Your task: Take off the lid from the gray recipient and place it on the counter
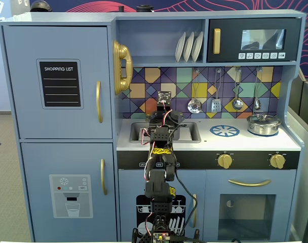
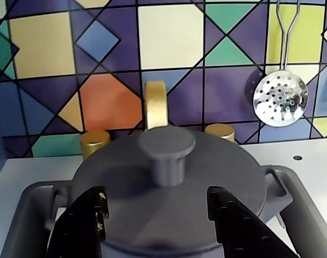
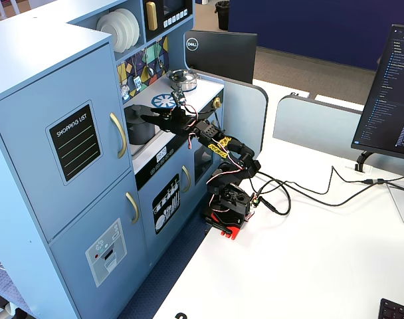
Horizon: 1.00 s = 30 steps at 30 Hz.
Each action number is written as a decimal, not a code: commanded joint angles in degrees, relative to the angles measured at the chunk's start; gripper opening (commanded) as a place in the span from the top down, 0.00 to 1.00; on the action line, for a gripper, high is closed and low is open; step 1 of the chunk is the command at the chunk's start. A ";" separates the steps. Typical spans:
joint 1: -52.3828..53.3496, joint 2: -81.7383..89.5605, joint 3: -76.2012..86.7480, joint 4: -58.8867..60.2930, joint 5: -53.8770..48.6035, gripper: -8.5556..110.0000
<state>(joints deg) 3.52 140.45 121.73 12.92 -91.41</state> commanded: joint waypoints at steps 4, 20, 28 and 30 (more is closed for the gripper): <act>0.70 -6.77 -8.61 -3.25 -0.53 0.81; -0.35 -20.57 -16.44 -7.56 -1.32 0.83; 0.00 -24.17 -17.23 -8.70 -1.67 0.88; -0.18 -24.35 -17.23 -9.05 -1.67 0.93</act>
<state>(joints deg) 3.34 116.10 107.93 5.36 -92.46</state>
